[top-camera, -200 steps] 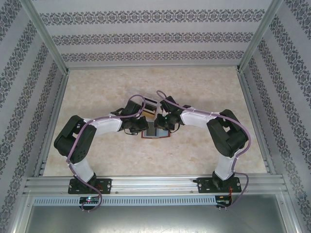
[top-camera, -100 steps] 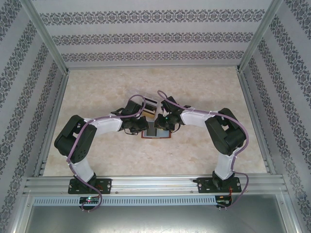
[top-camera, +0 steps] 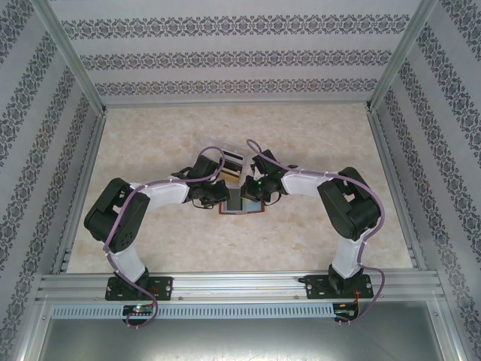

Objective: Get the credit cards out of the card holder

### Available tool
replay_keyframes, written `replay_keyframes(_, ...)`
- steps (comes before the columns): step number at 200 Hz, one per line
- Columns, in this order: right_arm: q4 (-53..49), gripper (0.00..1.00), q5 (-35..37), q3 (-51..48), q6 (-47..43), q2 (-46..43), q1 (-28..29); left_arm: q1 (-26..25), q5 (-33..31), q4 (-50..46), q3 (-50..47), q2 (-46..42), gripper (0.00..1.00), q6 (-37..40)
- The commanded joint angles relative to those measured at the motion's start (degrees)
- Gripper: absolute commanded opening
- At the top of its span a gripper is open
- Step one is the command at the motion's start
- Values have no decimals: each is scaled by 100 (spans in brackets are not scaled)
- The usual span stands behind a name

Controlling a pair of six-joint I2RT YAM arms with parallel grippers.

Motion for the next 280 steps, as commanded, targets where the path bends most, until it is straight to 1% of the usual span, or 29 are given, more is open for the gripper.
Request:
replay_keyframes(1,28,5,34,-168,-57,-119,-21,28,-143,-324,-56,166,12,-43)
replay_keyframes(56,-89,2,306,-419,-184,-480,-153,29,-230,-388,-15,98,14,-49)
replay_keyframes(92,-34,2,238,-471,-159,-485,-184,24,-105,-206,-62,-22,15,-48)
replay_keyframes(109,6,6,141,-435,-133,-477,-184,25,-18,-49,-76,-158,15,-47)
replay_keyframes(139,-25,20,126,-406,-71,-451,-184,23,189,79,-12,-317,14,60)
replay_keyframes(159,-35,25,129,-383,-9,-368,-183,-5,250,59,40,-260,12,101)
replay_keyframes(244,77,26,-12,-399,56,-204,-175,-120,360,205,45,-65,10,97)
replay_keyframes(262,174,25,-53,-434,104,-202,-175,-161,348,85,116,-58,10,110)
replay_keyframes(280,290,24,-111,-464,148,-200,-175,-225,116,-294,266,47,10,139)
